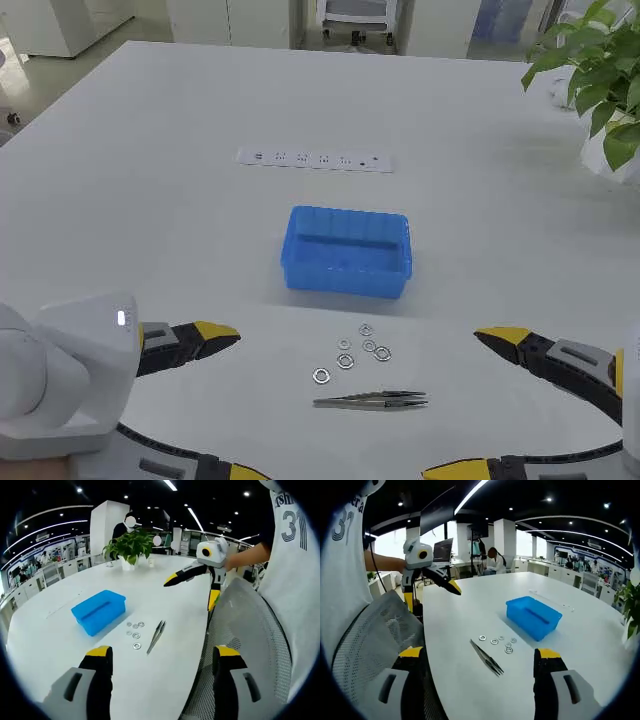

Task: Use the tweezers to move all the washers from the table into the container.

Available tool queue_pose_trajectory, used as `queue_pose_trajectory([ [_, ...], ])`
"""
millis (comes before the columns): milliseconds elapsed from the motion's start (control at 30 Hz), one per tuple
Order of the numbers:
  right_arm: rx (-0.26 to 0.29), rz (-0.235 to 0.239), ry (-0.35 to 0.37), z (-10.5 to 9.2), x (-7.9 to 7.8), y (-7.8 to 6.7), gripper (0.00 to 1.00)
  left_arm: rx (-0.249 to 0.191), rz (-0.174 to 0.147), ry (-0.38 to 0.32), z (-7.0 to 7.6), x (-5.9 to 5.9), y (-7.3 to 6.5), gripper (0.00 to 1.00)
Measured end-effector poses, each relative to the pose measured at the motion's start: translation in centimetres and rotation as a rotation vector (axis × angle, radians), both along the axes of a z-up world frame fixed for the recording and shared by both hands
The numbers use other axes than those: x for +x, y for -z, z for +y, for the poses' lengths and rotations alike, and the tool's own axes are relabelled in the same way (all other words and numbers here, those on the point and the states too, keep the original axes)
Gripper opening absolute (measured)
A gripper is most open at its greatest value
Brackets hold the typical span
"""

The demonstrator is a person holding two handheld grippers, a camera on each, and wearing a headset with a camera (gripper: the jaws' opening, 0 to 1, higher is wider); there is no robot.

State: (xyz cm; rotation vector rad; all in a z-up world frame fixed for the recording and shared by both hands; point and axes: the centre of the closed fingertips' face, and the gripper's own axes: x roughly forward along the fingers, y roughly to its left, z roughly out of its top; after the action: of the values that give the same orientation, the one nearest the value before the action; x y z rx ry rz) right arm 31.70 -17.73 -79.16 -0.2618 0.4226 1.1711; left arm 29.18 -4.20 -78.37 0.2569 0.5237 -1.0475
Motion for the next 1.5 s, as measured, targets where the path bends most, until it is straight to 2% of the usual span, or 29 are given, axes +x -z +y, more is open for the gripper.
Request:
queue_pose_trajectory([
  [567, -0.010, 0.012, -0.011, 0.1, 0.0, 0.3, 0.87, -0.011, 0.006, -0.003, -0.1, 0.1, 0.0, 0.84],
  [767, -0.020, 0.017, -0.017, 0.0, -0.2, 0.7, 0.87, 0.018, 0.015, 0.012, 0.0, -0.4, 0.6, 0.84],
  [1033, -0.023, 0.030, -0.032, 0.1, -0.5, 0.9, 0.86, 0.010, 0.025, 0.012, 0.1, -0.6, 0.8, 0.83],
  [1500, -0.031, 0.026, -0.034, 0.0, -0.2, 0.8, 0.86, 0.011, 0.028, 0.015, 0.2, -0.2, 0.8, 0.82],
])
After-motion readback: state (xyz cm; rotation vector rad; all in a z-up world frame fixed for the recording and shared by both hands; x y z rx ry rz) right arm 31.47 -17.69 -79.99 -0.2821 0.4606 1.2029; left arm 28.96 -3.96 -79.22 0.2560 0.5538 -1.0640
